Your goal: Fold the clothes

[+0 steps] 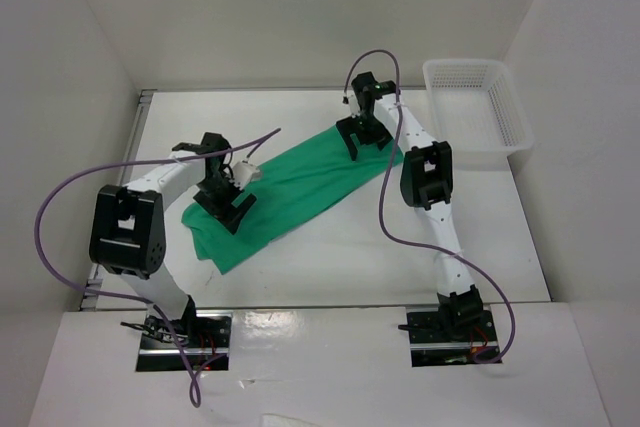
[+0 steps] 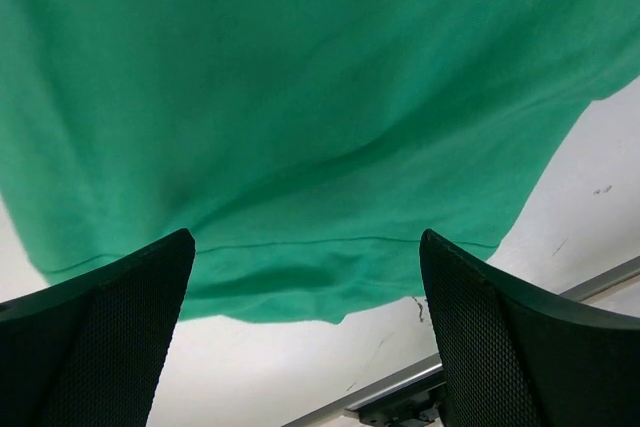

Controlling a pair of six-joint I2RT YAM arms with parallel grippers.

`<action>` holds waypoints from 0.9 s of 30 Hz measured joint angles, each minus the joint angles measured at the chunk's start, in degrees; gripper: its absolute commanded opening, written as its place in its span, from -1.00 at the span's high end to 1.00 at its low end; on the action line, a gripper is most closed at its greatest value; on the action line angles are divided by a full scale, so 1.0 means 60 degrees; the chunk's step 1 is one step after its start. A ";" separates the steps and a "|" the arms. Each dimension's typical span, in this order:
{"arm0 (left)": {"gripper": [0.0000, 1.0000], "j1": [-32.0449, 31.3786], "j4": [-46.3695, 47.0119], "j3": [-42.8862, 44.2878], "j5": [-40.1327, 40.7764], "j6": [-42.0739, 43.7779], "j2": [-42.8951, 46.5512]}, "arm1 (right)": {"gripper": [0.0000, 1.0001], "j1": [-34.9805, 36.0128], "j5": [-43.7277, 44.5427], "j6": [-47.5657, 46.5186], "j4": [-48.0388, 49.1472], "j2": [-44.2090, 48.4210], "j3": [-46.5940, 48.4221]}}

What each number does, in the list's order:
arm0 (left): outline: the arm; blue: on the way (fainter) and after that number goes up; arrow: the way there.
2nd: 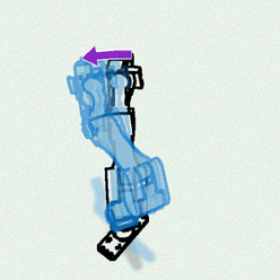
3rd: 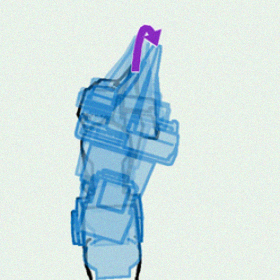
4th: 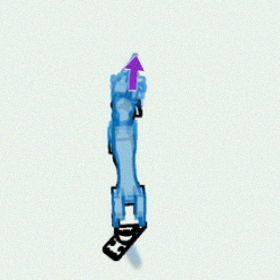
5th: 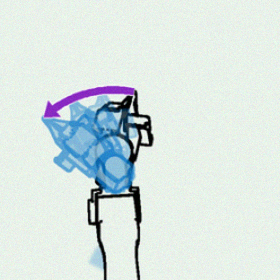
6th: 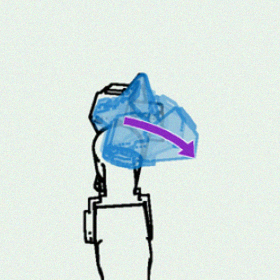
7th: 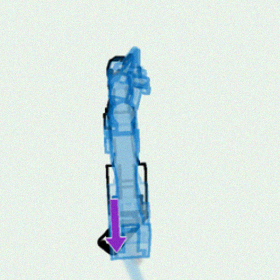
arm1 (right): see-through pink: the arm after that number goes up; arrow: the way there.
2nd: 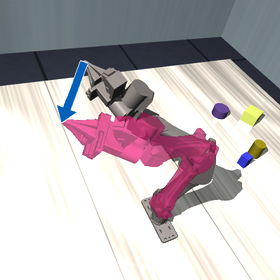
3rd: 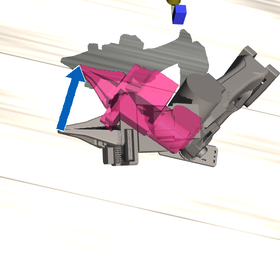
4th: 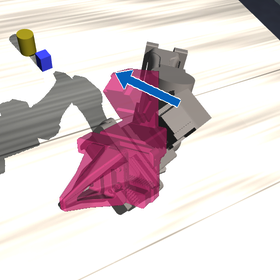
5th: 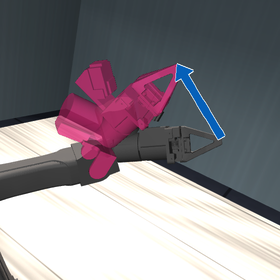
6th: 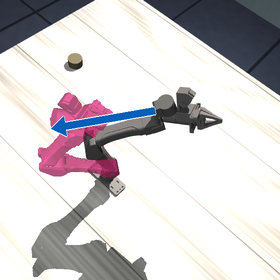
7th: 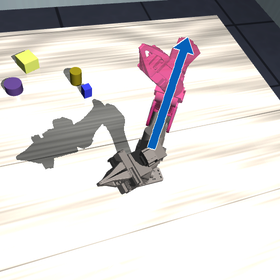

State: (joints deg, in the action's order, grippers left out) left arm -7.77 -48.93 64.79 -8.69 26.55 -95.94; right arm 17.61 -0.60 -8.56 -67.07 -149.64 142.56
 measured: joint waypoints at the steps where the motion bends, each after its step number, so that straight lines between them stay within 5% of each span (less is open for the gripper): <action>1: -0.98 -0.0058 0.0033 -0.0040 0.0022 -0.0015 -0.0106 | -0.98 0.0000 0.0000 -0.0004 0.0000 -0.0022 0.0007; 27: -0.98 -0.1209 0.0091 -0.0135 0.0692 -0.1064 -0.1042 | -0.98 -0.0040 0.0215 0.0412 -0.0237 -0.1639 0.2980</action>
State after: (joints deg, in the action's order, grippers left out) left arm -15.03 -48.38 63.99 -4.54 20.16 -102.19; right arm 17.37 0.69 -6.09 -68.49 -159.48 160.44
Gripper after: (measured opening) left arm 0.990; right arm 0.991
